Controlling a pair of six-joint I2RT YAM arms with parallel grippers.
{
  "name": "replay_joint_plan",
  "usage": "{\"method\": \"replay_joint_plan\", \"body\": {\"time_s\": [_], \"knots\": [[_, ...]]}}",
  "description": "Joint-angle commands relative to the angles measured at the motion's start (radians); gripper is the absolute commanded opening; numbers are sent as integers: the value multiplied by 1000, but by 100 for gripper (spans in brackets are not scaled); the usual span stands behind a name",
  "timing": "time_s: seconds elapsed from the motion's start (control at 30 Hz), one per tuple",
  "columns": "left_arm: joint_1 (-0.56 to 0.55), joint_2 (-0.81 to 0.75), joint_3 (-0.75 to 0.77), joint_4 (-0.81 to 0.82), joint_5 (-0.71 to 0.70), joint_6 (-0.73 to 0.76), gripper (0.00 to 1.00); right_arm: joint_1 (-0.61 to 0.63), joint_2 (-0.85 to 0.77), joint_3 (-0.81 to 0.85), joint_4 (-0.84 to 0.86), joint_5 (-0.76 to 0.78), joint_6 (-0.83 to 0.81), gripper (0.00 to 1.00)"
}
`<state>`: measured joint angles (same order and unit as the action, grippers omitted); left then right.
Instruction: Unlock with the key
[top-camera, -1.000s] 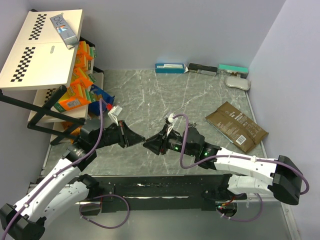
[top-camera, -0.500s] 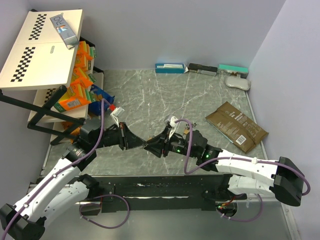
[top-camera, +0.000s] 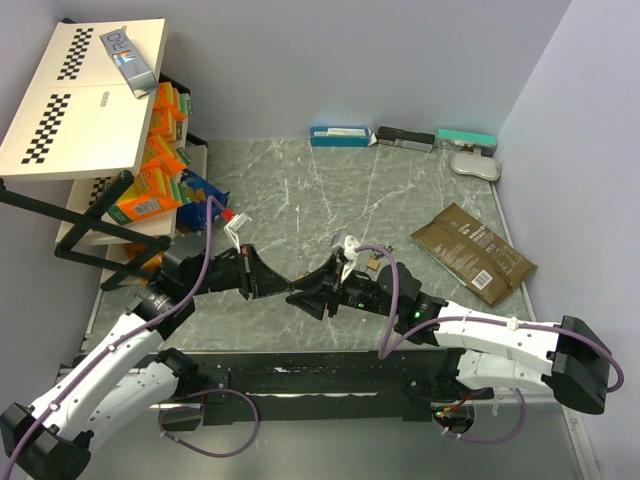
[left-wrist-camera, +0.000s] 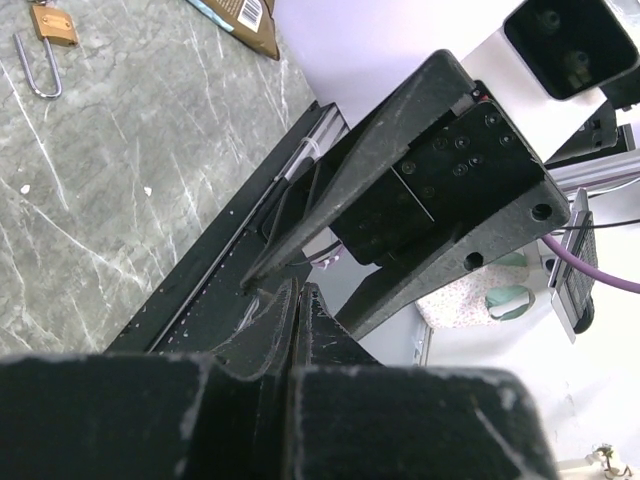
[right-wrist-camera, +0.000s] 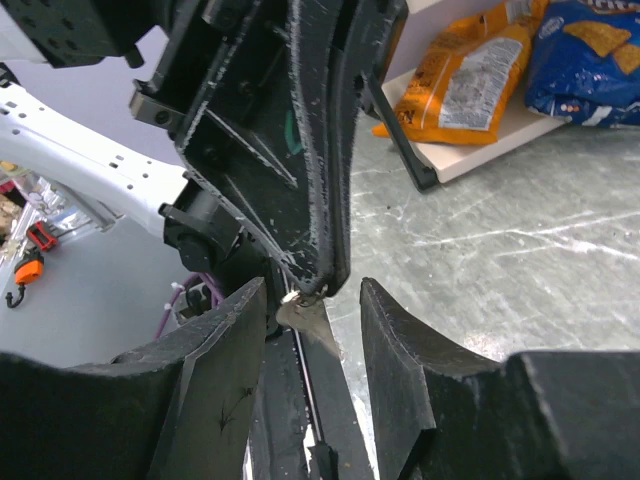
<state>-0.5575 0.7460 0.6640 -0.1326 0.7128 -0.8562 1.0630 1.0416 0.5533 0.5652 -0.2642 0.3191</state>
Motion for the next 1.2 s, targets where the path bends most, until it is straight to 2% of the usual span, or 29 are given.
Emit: {"method": "replay_joint_plan", "body": {"time_s": [0.0,0.17,0.37,0.57,0.6,0.67,0.7,0.77,0.8,0.83,0.9,0.93,0.97,1.1,1.17], "knots": [[-1,3,52,36,33,-15,1,9,-23,2,71,-27,-18,48],[-1,4,59,31,34,-14,1,9,-8,11,73,-40,-14,45],[-1,-4,59,31,24,-9,1,9,-6,7,62,-27,-2,36],[-1,-7,51,56,31,-9,1,11,1,17,39,6,9,19],[-1,-8,49,57,33,-9,1,9,3,17,39,14,14,13],[-1,-11,49,62,34,0,1,9,0,16,42,23,20,9],[-1,-14,48,65,34,3,1,9,-3,16,42,32,34,3],[-1,-28,45,74,33,16,3,8,-11,14,30,65,44,0],[-1,-33,46,79,28,22,10,8,-14,14,25,78,57,0],[-1,-45,49,80,21,32,36,5,-18,16,18,92,64,0],[-1,-62,57,79,-22,78,71,-4,-34,19,-11,109,87,0],[-1,-83,62,74,-45,95,95,-12,-38,26,-22,109,100,0],[-1,-95,62,67,-97,130,99,-30,-51,33,-65,111,118,0],[-1,-174,49,37,-225,206,99,-87,-89,71,-164,91,224,0],[-2,-207,2,71,-223,197,97,-109,-115,77,-197,94,265,0]]}}
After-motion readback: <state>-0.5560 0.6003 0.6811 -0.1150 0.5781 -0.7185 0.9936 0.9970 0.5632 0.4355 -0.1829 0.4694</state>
